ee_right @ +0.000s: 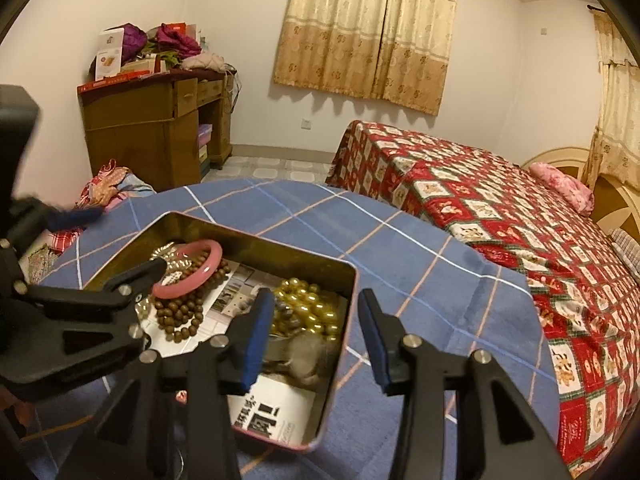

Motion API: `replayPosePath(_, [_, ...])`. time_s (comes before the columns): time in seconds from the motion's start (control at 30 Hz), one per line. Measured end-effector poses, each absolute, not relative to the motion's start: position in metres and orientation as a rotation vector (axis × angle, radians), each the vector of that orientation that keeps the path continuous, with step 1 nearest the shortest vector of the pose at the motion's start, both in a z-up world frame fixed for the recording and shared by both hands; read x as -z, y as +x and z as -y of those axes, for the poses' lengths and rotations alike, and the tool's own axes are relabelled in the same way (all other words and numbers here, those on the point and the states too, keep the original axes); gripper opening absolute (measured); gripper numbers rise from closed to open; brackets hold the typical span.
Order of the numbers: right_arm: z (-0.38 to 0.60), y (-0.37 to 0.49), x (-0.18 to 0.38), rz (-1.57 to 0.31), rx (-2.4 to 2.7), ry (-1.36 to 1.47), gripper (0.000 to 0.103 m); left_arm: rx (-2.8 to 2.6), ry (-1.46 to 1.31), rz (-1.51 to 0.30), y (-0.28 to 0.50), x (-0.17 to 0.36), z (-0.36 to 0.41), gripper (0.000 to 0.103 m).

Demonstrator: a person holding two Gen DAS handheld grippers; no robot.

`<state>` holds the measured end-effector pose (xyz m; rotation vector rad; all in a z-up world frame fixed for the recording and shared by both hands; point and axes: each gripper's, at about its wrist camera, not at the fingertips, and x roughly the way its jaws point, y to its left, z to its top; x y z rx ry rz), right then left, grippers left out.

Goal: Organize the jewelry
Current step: 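Open both tools to drop the pearls and watch into the tin, then withdraw both tools from the tin toward the remaining jewelry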

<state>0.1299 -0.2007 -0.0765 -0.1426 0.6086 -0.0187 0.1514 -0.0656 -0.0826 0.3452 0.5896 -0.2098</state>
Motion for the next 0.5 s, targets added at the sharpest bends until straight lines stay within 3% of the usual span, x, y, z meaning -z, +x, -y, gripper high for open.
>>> replayPosePath(0.3, [0.215, 0.096, 0.074, -0.614, 0.055, -0.117, 0.050, 0.186, 0.344, -0.601, 0.126, 0.087, 0.054, 0.081])
replayPosePath(0.4, [0.218, 0.081, 0.075, -0.619, 0.072, -0.111, 0.059, 0.179, 0.336, -0.606, 0.111, 0.091, 0.048, 0.081])
replayPosePath(0.5, [0.223, 0.066, 0.078, -0.625, 0.088, -0.108, 0.060, 0.187, 0.324, -0.609, 0.095, 0.094, 0.042, 0.081])
